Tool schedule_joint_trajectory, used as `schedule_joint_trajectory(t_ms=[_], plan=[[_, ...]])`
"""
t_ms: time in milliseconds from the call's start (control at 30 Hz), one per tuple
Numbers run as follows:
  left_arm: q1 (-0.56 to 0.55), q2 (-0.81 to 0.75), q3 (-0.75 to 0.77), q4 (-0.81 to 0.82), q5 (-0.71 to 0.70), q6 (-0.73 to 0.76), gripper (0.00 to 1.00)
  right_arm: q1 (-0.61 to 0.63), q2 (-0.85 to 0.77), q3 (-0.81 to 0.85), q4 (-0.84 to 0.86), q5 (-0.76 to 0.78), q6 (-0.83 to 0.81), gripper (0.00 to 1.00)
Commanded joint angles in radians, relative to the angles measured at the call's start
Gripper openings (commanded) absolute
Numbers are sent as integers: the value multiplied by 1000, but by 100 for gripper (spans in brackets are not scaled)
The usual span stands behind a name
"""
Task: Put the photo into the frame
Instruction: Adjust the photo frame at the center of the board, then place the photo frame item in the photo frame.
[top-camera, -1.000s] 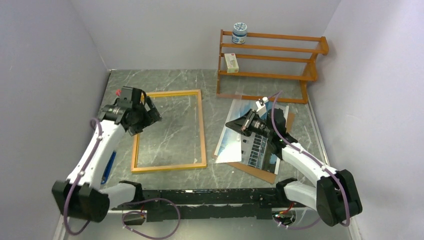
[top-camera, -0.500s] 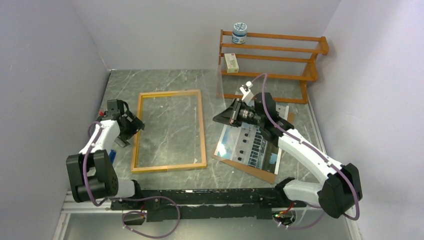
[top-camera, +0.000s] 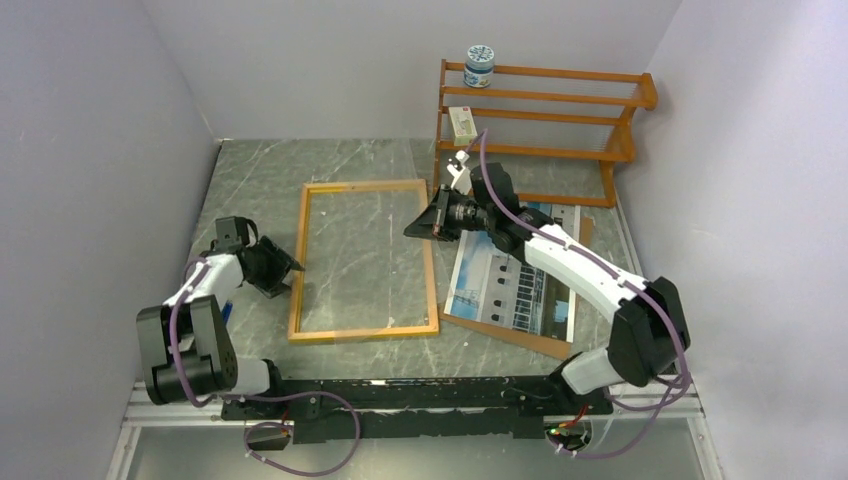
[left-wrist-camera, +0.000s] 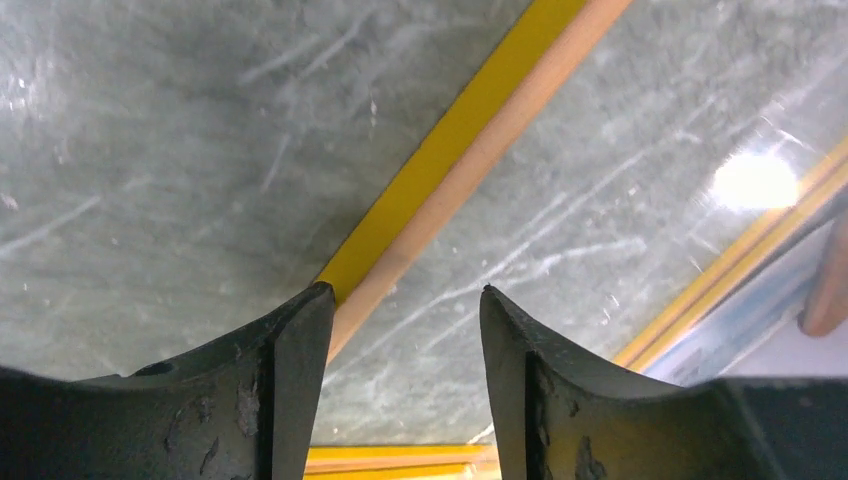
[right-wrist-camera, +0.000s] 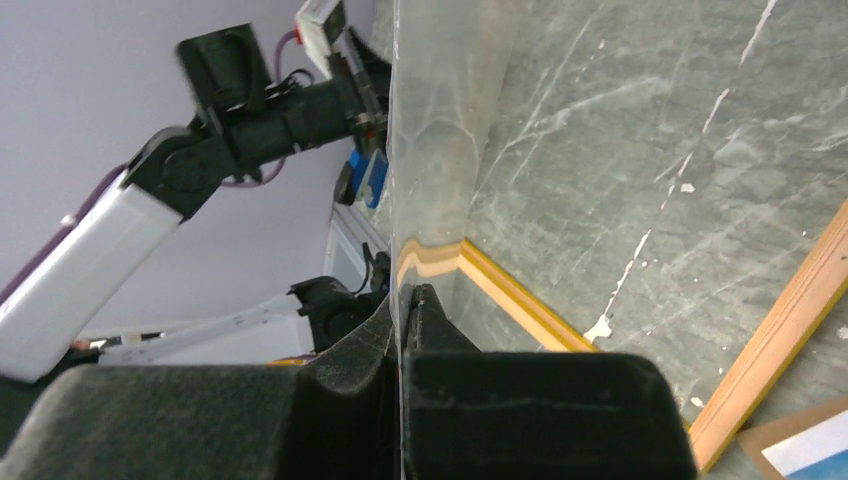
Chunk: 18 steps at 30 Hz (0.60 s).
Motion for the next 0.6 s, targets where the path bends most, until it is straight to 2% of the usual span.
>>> schedule_joint_trajectory(t_ms=[0,67,200,333,567], plan=[[-5,-120,9,-78,43,-13,59,1,56,74,43,8,-13,0],[-4,-158,21,-129,-18,-8,59,4,85,89,58,0,-3,0],[-4,-204,57,-198,-131,-2,68,26,123,118,109,0,23,0],[-4,-242,95,-251,-197,-5,74,52,161,163,156,-7,32,0],[-2,-312,148,-309,-264,-9,77,71,190,164,262,26,58,0]])
